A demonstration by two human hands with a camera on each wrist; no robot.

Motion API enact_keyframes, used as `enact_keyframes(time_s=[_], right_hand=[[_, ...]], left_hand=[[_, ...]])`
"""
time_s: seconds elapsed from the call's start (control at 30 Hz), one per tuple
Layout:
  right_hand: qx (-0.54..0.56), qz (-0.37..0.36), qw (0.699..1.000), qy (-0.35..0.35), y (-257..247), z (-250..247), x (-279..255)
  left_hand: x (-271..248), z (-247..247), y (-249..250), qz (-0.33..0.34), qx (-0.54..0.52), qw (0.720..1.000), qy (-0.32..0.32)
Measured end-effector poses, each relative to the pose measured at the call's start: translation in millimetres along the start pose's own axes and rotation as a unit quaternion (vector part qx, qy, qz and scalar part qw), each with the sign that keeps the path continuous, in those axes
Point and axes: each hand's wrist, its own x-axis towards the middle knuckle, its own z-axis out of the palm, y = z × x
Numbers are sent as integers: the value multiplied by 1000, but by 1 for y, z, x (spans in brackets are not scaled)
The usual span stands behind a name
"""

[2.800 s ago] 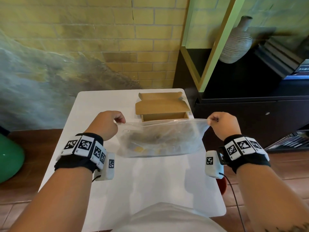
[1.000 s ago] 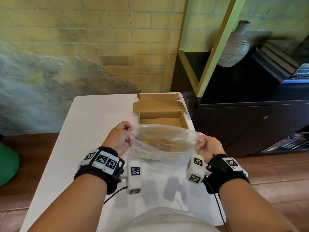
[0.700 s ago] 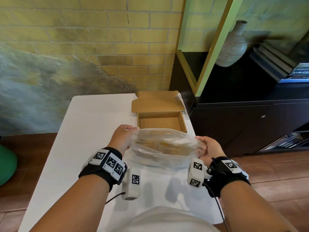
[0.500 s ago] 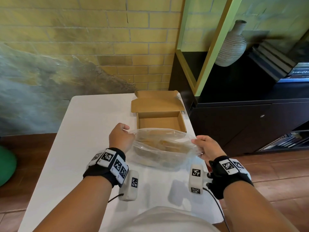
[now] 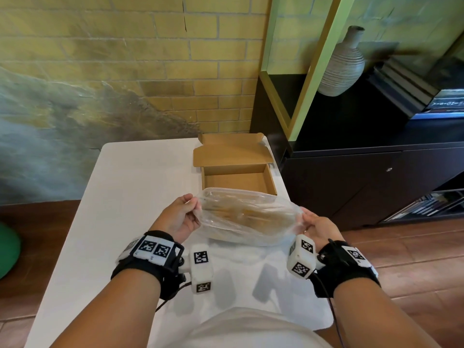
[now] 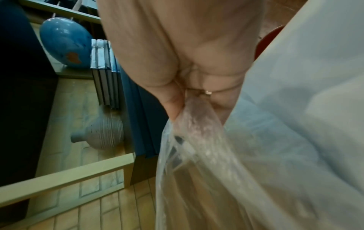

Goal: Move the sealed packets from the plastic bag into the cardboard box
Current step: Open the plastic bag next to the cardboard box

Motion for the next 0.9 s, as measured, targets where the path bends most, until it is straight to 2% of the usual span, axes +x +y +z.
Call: enact_keyframes(time_s=[0.17, 0.3, 0.37, 0.43, 0.5, 0.53, 0.57, 0.6, 0.63, 0.7, 0.73, 0.8, 0.83, 0.9], right_hand=[[17, 17, 1000, 16, -3, 4, -14], [-22, 67, 997, -29, -3, 13, -23], [-13, 67, 997, -23, -1, 13, -20], [-54, 44, 997, 15, 2, 9, -9], [-144, 3, 988, 49, 0, 7, -1], [-218, -34, 973, 64, -2, 7, 1], [-313, -81, 943, 78, -4, 9, 0], [-400, -133, 902, 92, -5, 10, -1], [-465, -182, 860, 101, -6, 13, -2], [-530, -244, 808, 81, -5, 24, -11], [-552, -267, 788, 56, -4, 29, -15], [-601, -306, 738, -4, -1, 42, -23], [-615, -315, 722, -34, 1, 48, -26], [-636, -307, 703, -84, 4, 58, -31]], left_hand=[[5, -6, -2, -38, -172, 984, 27], [12, -7, -3, -38, -219, 972, 77], [15, -9, -3, -43, -217, 971, 86], [16, -12, -3, -41, -200, 975, 88], [17, -13, -1, -9, -123, 988, 92], [15, -11, 1, 14, -44, 994, 100], [12, -8, 2, 33, 60, 991, 112], [10, -4, 1, 56, 176, 973, 138], [8, 0, 0, 85, 284, 939, 174], [-1, 11, -4, 160, 443, 852, 227], [-8, 18, -7, 212, 494, 812, 228], [-20, 32, -14, 312, 556, 748, 183], [-25, 38, -18, 337, 582, 728, 131], [-33, 46, -26, 311, 638, 705, 2]])
